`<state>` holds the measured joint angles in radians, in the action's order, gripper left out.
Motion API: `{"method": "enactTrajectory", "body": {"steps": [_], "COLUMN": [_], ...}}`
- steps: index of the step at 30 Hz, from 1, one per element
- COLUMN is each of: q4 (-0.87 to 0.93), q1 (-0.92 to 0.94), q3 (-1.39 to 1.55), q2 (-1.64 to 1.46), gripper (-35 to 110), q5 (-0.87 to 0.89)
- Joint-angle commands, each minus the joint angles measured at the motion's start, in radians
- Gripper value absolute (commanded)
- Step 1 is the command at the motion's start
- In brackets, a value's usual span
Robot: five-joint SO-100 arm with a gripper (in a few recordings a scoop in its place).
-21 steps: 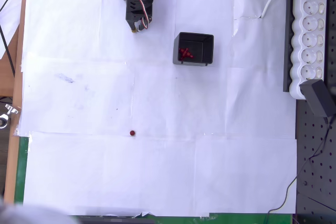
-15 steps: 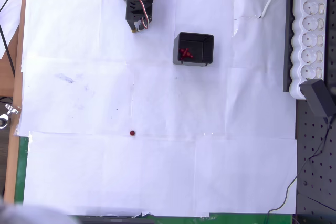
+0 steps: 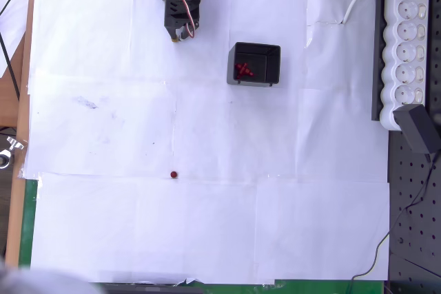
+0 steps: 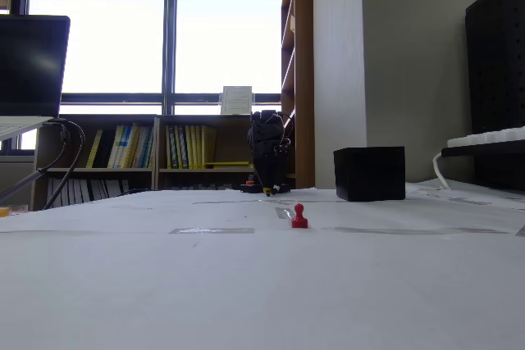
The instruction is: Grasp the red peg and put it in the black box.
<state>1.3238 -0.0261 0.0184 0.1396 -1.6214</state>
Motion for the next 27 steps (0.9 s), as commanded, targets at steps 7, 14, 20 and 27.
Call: {"method": "enactTrajectory", "body": {"steps": [7, 14, 20, 27], "q4": [-0.557, -1.184, -1.778, -2.105], "q1": [-0.107, -0.138, -0.158, -0.158], "q3": [-0.078, -0.078, -0.067, -0.003], "q2": [-0.006, -0.357, -0.792, -1.239], "gripper": [0, 0, 0, 0], "q5": [0.176, 0.275, 0.285, 0.230]}}
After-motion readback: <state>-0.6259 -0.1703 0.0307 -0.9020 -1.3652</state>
